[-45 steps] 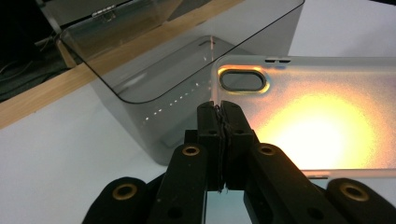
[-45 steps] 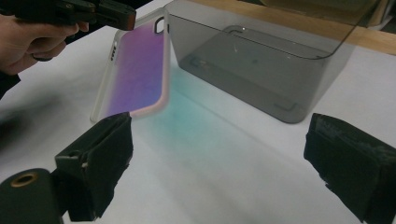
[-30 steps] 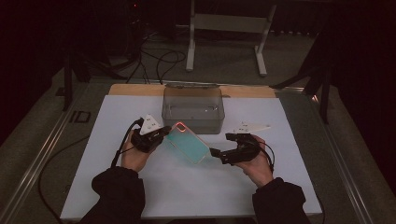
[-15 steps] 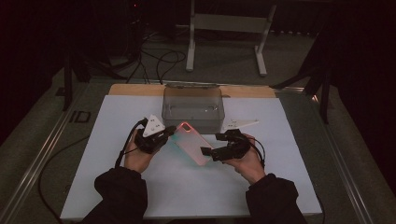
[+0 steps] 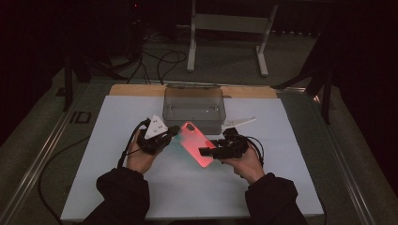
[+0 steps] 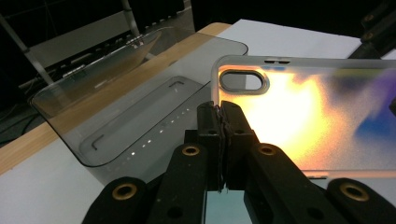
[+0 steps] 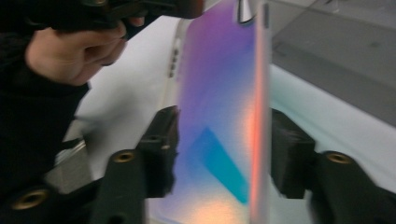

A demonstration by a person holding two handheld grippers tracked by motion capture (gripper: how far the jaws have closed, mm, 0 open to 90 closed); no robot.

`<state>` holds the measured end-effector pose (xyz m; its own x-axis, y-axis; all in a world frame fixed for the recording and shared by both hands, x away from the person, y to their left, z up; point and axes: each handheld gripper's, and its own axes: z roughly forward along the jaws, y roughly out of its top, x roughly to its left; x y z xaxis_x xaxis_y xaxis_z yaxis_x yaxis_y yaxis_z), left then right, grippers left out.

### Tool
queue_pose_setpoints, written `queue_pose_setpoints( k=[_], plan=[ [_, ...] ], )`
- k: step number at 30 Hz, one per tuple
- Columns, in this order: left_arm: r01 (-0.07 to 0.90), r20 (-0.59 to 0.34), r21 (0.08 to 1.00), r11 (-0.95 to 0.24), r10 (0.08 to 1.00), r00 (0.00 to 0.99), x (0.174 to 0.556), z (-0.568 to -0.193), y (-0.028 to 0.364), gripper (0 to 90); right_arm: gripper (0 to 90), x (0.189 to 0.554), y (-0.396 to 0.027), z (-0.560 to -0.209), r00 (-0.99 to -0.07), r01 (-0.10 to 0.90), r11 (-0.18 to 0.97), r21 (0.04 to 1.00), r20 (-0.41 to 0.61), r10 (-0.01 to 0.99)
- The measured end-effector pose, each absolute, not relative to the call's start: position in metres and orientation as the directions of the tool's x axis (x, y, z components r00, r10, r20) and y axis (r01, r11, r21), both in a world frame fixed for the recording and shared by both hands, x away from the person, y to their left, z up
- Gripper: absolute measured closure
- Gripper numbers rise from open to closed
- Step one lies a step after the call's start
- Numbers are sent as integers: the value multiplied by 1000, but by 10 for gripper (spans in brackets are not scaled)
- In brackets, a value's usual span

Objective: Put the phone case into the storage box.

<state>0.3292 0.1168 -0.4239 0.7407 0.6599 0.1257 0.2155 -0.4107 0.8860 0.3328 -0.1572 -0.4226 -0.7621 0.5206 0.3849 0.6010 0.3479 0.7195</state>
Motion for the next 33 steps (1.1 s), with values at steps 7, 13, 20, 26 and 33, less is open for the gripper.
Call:
queue_pose_setpoints(
  k=[7, 13, 20, 26, 33],
  plan=[
    [212, 125, 884, -415, 650, 750, 330, -427, 117, 885, 711, 335, -163, -421, -754, 623, 324, 712, 436, 492],
    [217, 130, 878, -427, 648, 750, 330, -429, 114, 884, 762, 335, -162, -420, -752, 633, 338, 696, 450, 482],
    [217, 133, 876, -431, 647, 751, 330, -431, 112, 882, 768, 334, -159, -420, -752, 636, 369, 678, 437, 493],
    [222, 129, 873, -435, 644, 754, 331, -433, 110, 880, 782, 332, -158, -418, -734, 654, 376, 656, 430, 527],
    [227, 117, 872, -433, 636, 763, 331, -434, 109, 877, 806, 331, -162, -416, -685, 698, 332, 634, 457, 568]
  ],
)
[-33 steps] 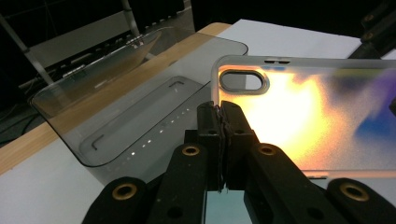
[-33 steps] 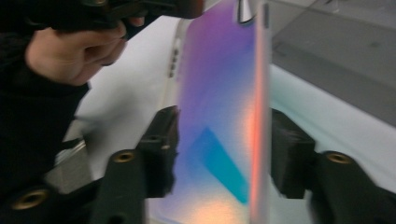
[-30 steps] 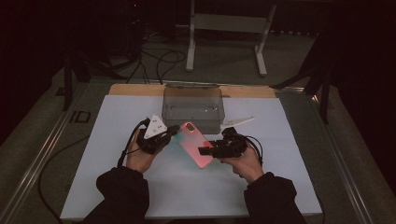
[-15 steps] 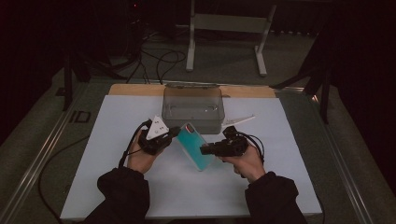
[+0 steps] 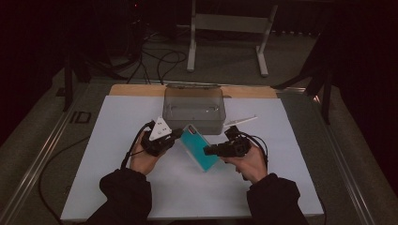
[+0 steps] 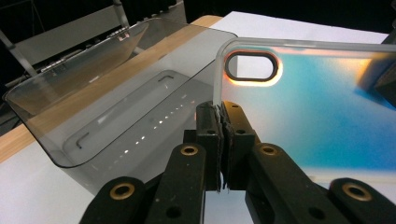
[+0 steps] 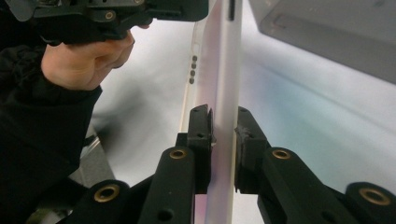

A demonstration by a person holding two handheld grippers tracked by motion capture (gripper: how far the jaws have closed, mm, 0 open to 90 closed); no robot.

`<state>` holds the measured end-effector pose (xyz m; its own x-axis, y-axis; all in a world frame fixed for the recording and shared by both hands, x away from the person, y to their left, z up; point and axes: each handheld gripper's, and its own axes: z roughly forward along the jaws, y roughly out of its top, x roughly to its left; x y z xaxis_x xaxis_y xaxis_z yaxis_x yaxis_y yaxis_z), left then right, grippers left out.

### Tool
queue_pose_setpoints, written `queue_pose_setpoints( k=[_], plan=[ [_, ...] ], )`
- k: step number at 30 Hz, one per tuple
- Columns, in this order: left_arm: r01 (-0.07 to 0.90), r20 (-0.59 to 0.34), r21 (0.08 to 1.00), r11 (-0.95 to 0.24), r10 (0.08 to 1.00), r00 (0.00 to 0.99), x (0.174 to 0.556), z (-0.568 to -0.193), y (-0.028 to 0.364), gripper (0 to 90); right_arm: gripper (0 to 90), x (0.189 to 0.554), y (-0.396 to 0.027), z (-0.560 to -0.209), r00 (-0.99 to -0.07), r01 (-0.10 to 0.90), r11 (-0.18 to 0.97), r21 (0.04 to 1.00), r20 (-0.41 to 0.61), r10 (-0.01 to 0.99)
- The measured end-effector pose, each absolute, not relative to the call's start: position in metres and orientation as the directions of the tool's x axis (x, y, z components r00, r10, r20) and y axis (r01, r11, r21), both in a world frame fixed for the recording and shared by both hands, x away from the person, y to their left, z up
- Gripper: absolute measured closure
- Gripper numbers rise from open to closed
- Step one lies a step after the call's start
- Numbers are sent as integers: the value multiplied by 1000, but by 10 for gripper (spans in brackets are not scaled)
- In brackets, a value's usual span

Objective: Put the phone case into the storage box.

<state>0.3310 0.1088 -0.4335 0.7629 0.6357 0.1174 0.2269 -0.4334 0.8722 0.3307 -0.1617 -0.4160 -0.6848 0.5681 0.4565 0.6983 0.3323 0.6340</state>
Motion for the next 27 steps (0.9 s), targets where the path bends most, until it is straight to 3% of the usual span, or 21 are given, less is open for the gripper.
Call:
queue_pose_setpoints(
  k=[10, 13, 16, 20, 27],
  plan=[
    [239, 100, 874, -423, 639, 763, 331, -435, 108, 861, 813, 327, -161, -410, -687, 677, 326, 660, 407, 602],
    [243, 94, 875, -419, 638, 764, 331, -435, 109, 793, 815, 327, -160, -410, -689, 671, 323, 667, 399, 605],
    [251, 80, 878, -406, 644, 760, 331, -435, 109, 710, 814, 326, -160, -410, -691, 665, 324, 673, 390, 608],
    [269, 70, 880, -391, 668, 741, 332, -434, 110, 525, 814, 327, -160, -409, -687, 666, 316, 676, 392, 612],
    [282, 84, 896, -344, 754, 652, 331, -433, 111, 142, 814, 326, -161, -408, -688, 660, 308, 685, 386, 614]
  ],
)
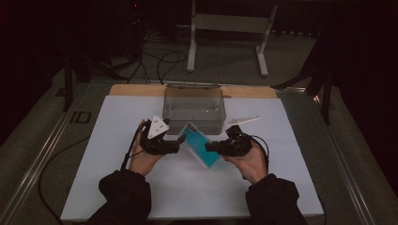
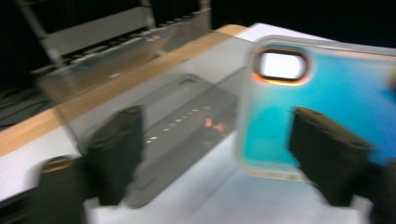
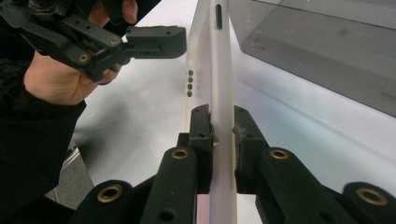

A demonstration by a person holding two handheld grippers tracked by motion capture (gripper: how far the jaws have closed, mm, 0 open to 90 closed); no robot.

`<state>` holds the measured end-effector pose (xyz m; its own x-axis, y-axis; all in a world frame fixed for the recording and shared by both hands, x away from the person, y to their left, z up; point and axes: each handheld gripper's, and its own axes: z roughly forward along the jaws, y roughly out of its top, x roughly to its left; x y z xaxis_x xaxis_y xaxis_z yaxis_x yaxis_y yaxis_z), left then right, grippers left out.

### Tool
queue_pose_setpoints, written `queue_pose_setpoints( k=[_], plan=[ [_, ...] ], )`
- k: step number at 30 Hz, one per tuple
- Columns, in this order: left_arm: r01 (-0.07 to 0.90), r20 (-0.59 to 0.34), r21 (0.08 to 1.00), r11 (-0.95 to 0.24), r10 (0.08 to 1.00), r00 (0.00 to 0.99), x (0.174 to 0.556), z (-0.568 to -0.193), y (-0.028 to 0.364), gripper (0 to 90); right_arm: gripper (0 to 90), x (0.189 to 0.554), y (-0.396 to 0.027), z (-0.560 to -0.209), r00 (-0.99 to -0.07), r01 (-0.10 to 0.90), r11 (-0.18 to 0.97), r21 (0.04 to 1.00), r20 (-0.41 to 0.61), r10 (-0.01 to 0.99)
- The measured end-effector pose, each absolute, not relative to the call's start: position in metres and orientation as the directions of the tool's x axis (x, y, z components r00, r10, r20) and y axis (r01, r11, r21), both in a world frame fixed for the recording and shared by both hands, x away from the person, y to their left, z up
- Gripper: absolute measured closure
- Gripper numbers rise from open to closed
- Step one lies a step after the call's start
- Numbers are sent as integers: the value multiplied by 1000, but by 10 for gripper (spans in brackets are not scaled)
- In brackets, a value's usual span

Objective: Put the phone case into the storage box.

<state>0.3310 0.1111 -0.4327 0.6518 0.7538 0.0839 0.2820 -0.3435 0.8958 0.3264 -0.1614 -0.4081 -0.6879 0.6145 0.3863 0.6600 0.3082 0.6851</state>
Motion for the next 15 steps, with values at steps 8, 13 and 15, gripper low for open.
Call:
queue_pose_setpoints(
  k=[8, 13, 15],
  plan=[
    [293, 78, 900, -324, 778, 623, 328, -432, 116, 19, 814, 326, -162, -408, -686, 657, 297, 693, 386, 616],
    [293, 69, 905, -308, 787, 613, 325, -431, 120, 17, 813, 325, -161, -408, -688, 656, 299, 693, 386, 614],
    [293, 68, 906, -307, 787, 614, 324, -430, 122, 17, 813, 325, -161, -407, -689, 655, 299, 694, 385, 614]
  ],
)
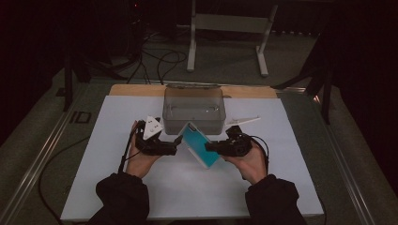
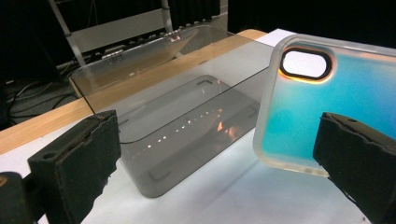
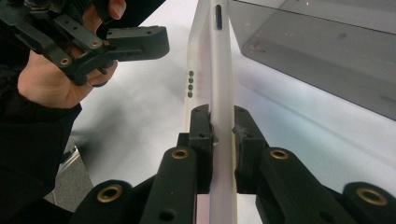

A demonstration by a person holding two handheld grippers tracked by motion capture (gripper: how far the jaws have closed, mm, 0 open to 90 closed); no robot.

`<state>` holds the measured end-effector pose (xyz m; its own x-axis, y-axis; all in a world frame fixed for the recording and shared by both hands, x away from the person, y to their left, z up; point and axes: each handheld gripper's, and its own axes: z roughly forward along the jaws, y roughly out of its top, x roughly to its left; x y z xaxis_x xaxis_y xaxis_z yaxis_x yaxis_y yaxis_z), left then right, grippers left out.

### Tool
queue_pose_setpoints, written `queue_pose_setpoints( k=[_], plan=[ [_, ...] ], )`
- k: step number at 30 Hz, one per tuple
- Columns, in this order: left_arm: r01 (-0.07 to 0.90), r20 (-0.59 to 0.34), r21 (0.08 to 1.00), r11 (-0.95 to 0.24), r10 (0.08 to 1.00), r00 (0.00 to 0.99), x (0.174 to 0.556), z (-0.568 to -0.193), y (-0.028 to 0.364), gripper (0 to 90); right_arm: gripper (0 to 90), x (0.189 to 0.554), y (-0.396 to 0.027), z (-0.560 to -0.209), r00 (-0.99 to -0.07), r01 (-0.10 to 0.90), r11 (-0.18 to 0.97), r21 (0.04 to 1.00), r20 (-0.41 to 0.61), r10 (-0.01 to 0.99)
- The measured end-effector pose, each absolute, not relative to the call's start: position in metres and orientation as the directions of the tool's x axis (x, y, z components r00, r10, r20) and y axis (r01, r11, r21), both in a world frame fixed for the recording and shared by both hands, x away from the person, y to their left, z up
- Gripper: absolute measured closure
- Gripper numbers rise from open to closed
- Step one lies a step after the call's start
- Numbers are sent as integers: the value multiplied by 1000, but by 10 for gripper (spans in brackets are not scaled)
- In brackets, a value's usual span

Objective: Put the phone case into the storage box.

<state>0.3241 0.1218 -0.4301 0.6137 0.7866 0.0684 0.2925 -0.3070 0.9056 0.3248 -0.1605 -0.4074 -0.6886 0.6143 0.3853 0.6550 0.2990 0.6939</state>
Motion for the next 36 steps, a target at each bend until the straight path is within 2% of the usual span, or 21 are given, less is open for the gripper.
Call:
queue_pose_setpoints(
  k=[36],
  plan=[
    [295, 68, 917, -267, 837, 543, 304, -431, 156, 4, 813, 332, -154, -398, -675, 654, 278, 704, 377, 634]
  ],
)
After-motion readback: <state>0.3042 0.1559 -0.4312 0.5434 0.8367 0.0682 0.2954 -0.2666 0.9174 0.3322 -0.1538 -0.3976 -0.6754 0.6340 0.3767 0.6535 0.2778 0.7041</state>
